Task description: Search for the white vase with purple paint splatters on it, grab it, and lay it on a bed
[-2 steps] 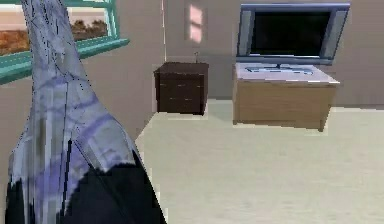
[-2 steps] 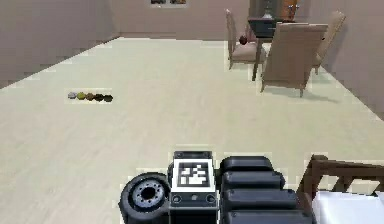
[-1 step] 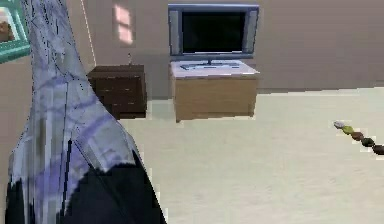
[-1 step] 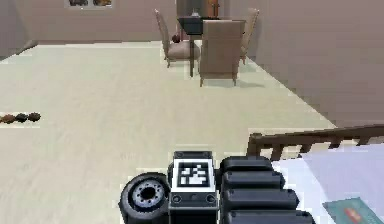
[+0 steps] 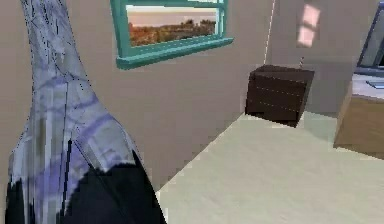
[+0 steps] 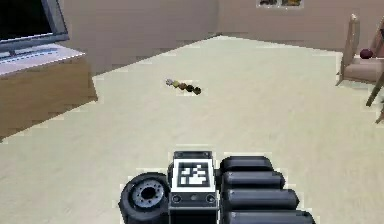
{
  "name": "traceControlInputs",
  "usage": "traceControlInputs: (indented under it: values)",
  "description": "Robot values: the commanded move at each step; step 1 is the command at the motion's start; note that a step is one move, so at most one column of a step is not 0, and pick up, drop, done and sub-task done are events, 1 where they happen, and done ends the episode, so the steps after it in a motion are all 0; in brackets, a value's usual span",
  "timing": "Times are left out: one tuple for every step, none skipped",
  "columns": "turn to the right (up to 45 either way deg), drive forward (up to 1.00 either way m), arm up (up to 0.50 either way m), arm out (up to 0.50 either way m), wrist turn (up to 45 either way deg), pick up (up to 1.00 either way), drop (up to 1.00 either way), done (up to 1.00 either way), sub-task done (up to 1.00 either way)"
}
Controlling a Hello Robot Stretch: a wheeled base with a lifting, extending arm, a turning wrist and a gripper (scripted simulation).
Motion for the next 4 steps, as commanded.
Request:
traceControlInputs:
  values:
    - [-45.0,0.0,0.0,0.0,0.0,0.0,0.0,0.0,0.0]
    - [-27.0,0.0,0.0,0.0,0.0,0.0,0.0,0.0,0.0]
    - [45.0,0.0,0.0,0.0,0.0,0.0,0.0,0.0,0.0]
    - [45.0,0.0,0.0,0.0,0.0,0.0,0.0,0.0,0.0]
